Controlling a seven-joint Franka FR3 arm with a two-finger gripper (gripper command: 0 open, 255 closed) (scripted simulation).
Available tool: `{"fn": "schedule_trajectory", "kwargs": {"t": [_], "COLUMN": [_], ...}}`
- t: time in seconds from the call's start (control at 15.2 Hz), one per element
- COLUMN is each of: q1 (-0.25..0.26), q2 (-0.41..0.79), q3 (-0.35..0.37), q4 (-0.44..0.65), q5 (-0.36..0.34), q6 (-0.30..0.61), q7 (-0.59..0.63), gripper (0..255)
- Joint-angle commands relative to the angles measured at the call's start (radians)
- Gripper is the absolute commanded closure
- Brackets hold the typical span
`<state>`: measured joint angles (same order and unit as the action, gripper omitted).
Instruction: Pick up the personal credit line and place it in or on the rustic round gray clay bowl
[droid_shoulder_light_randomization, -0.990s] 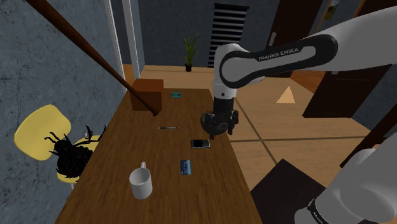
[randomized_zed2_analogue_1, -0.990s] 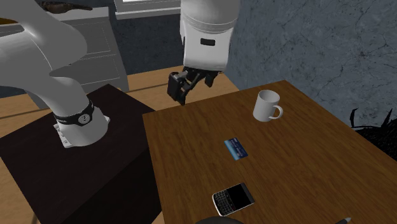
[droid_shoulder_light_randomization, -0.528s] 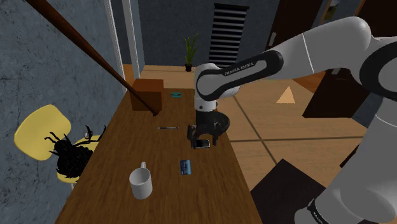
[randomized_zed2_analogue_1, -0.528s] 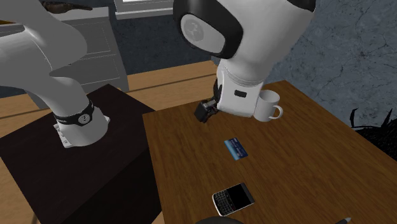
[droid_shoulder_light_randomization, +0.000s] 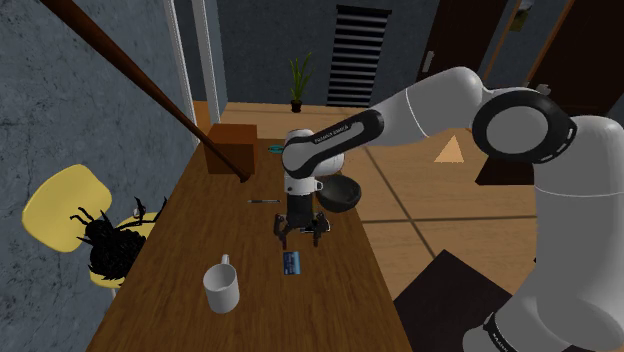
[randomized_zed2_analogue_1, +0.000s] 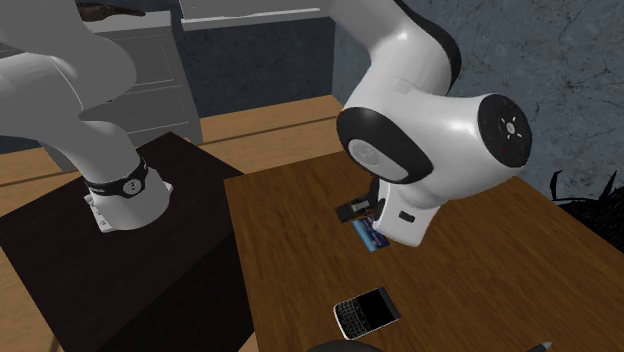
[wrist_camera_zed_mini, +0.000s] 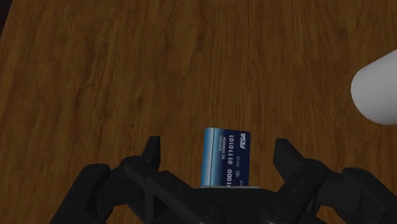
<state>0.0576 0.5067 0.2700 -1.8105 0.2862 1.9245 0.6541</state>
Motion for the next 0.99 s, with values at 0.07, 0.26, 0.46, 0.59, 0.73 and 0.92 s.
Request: {"fn": "schedule_trajectory", "kwargs": {"t": [0.07, 0.26, 0.46, 0.59, 0.73, 0.92], "q1": [0.019, 0.024, 0.031, 0.038, 0.038, 0.038], "q2": [0.137, 0.144, 0.153, 0.162, 0.162, 0.162], "q3": [-0.007, -0.006, -0.003, -0.001, -0.001, -0.001], "q4": [0.108, 0.091, 0.065, 0.045, 0.045, 0.045], "q5": [0.015, 0.019, 0.023, 0.027, 0.027, 0.027], "q6": [0.002, 0.026, 0.062, 0.093, 0.093, 0.093], "q7": [0.055, 0.053, 0.05, 0.047, 0.047, 0.047], "gripper": [0, 0, 0, 0, 0, 0]}}
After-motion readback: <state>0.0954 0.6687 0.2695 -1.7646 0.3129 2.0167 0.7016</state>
